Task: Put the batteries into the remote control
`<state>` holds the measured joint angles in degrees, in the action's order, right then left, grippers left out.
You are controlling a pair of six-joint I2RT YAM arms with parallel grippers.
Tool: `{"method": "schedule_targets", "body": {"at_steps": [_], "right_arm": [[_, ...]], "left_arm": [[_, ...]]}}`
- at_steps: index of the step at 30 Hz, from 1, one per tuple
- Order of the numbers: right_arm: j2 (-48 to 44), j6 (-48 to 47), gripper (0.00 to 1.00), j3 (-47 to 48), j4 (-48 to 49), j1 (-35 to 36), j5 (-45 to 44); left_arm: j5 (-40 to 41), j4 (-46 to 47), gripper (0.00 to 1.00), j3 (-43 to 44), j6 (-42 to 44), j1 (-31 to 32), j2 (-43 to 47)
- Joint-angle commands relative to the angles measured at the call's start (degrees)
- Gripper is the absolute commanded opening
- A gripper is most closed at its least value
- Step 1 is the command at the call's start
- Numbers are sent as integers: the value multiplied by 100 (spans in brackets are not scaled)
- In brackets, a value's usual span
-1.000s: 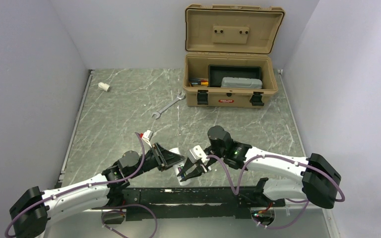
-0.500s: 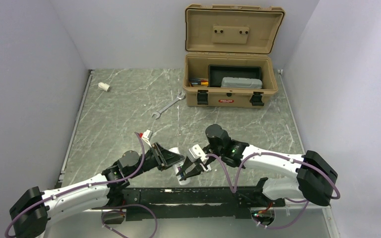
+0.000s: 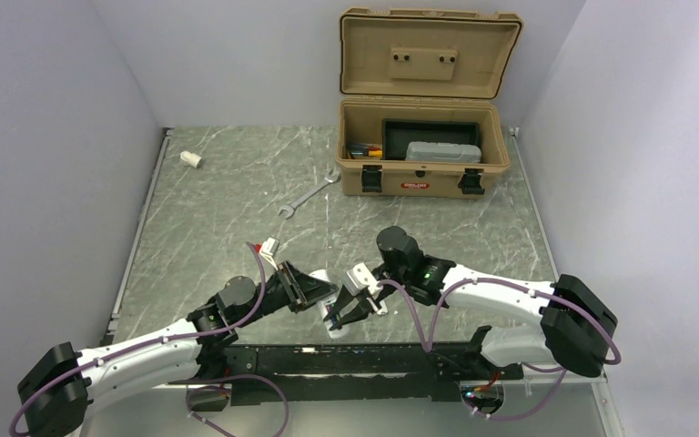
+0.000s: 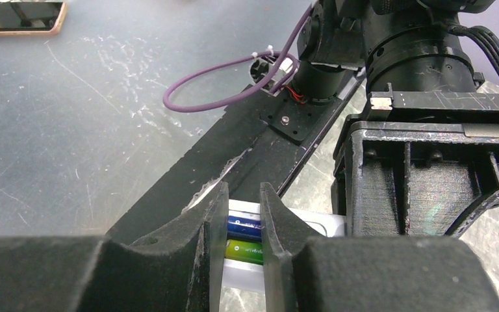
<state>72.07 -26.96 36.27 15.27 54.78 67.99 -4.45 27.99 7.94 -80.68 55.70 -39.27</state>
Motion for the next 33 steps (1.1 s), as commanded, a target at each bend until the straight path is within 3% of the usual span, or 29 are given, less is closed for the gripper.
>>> {"method": "schedule_targets", "body": {"at_steps": [1,15,22,26,33], "right_arm": [[219,-37,25,-38,313,-152,-527],[244,131,30,-108,433,-155,-736],[-219,548,32,-80,671,-158,-811],[-588,1301,38,-198,1300,-152,-1114],[-1546,2562,49,-669,1993,-150,-2107]], "left_arm": [[-419,1126,0,303,-360,78,59],[-360,1035,0,263,-344,83,174],[-210,710,0,211,-220,86,248],[-55,505,0,133,-137,82,245],[15,1101,0,-160,-182,84,-69]]}}
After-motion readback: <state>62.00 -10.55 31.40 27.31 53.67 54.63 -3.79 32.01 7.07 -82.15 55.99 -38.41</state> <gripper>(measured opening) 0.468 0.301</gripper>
